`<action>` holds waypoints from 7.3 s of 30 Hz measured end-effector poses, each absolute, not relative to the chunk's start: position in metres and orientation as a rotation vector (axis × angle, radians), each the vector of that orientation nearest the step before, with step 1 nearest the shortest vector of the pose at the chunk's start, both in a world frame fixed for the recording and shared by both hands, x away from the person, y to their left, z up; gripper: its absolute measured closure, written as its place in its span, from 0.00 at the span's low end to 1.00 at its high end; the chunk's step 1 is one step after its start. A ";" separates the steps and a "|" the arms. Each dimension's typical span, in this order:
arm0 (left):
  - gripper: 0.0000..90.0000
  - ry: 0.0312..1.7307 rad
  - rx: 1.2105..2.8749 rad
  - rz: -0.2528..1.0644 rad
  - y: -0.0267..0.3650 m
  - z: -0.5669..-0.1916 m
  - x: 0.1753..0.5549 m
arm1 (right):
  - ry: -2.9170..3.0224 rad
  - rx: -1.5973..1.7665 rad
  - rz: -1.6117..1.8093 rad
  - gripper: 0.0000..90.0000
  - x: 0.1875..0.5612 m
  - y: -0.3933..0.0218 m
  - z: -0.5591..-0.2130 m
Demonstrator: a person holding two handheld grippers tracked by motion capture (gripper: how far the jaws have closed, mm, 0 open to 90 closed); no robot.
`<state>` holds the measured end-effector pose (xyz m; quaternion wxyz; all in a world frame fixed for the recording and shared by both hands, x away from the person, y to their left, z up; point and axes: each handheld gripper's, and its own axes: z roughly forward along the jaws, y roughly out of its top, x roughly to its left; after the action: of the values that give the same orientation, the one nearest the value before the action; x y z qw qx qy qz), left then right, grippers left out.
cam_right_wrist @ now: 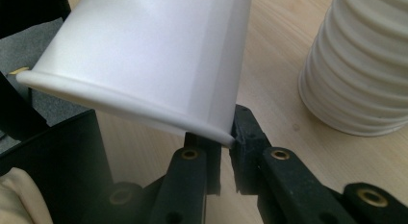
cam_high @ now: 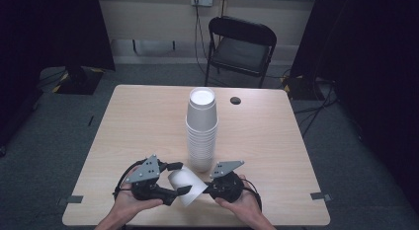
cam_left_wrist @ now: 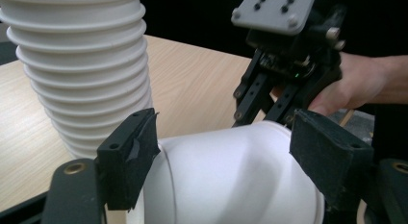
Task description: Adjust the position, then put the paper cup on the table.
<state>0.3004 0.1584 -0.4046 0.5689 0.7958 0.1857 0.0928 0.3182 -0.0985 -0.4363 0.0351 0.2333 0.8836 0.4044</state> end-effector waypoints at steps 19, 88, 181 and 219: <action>0.17 0.337 1.957 0.192 0.155 -0.419 0.301 | 2.659 0.772 1.348 0.97 0.322 -0.120 -0.418; 0.14 0.346 1.954 0.373 0.135 -0.439 0.294 | 2.538 0.986 1.541 0.95 0.337 -0.105 -0.385; 0.14 0.783 1.707 0.535 0.213 -0.404 0.375 | 2.374 1.159 1.459 0.62 0.319 -0.203 -0.413; 0.14 0.951 1.835 0.513 0.209 -0.474 0.430 | 2.371 1.189 1.410 0.59 0.323 -0.218 -0.426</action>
<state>0.4300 0.2090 -0.4736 0.4849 0.7536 0.3906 0.2108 0.3233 -0.2177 -0.4261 0.0689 0.3950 0.7873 0.4684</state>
